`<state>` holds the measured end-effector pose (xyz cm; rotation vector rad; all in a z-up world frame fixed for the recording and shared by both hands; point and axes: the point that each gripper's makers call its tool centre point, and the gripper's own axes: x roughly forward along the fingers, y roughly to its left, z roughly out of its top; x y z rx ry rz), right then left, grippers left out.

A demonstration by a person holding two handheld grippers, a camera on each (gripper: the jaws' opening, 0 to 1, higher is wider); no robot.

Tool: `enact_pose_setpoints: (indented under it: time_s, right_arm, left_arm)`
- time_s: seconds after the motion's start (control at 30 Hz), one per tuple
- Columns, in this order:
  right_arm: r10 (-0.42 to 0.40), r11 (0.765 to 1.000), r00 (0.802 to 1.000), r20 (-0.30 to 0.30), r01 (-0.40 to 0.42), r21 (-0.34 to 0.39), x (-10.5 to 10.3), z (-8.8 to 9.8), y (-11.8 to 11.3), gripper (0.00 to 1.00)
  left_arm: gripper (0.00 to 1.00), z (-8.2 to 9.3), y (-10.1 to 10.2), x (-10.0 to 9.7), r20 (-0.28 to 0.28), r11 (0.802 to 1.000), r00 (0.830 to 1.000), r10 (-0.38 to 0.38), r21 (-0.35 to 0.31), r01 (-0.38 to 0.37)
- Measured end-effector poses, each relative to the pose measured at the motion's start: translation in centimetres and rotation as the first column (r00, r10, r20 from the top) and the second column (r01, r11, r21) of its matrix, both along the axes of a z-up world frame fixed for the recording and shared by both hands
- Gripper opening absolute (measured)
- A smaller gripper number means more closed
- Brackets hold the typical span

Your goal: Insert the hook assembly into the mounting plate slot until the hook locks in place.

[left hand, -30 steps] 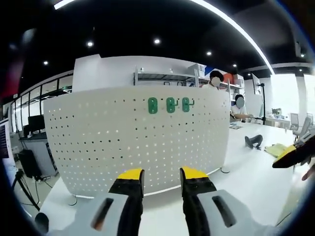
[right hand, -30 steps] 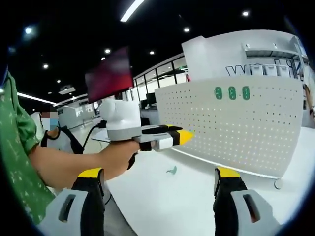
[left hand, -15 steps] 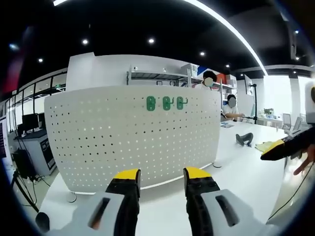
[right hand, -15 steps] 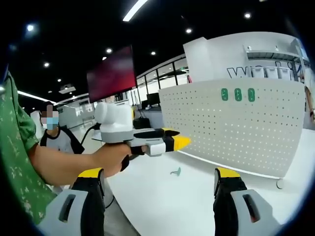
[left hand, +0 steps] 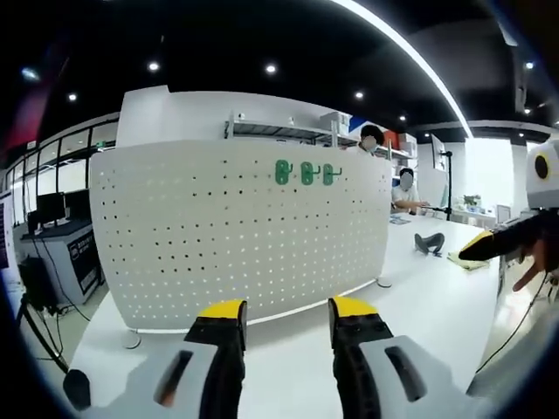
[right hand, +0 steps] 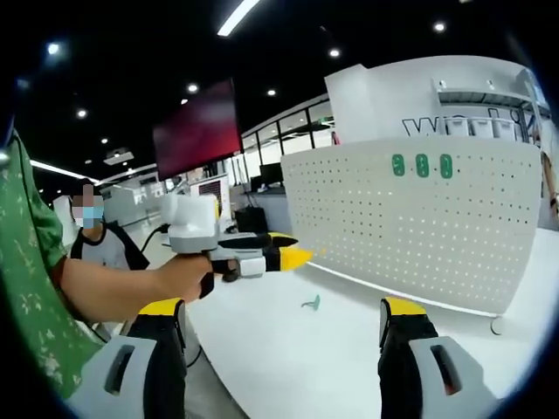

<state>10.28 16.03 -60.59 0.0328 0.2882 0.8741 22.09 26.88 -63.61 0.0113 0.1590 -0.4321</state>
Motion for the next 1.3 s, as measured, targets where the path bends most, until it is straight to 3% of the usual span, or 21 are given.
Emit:
enact_pose_setpoints:
  time_s: [0.63,1.0,1.3]
  right_arm:
    - [0.029,0.999,1.000,-0.010,-0.029,-0.036,0.9,-0.8,0.8,0.93]
    - [0.046,0.997,0.999,-0.020,-0.047,-0.055,2.2,-1.3,1.8,0.90]
    - [0.066,0.994,0.998,-0.024,-0.067,-0.081,3.6,-2.1,2.8,0.83]
  left_arm:
    - [0.41,-2.1,1.7,-2.4,-0.006,0.990,0.990,-0.143,0.005,0.143]
    - [0.40,-3.5,2.7,-3.5,-0.029,0.991,0.990,-0.135,-0.006,0.135]
    - [0.40,-3.1,2.9,-3.4,-0.015,0.989,0.989,-0.149,0.007,0.149]
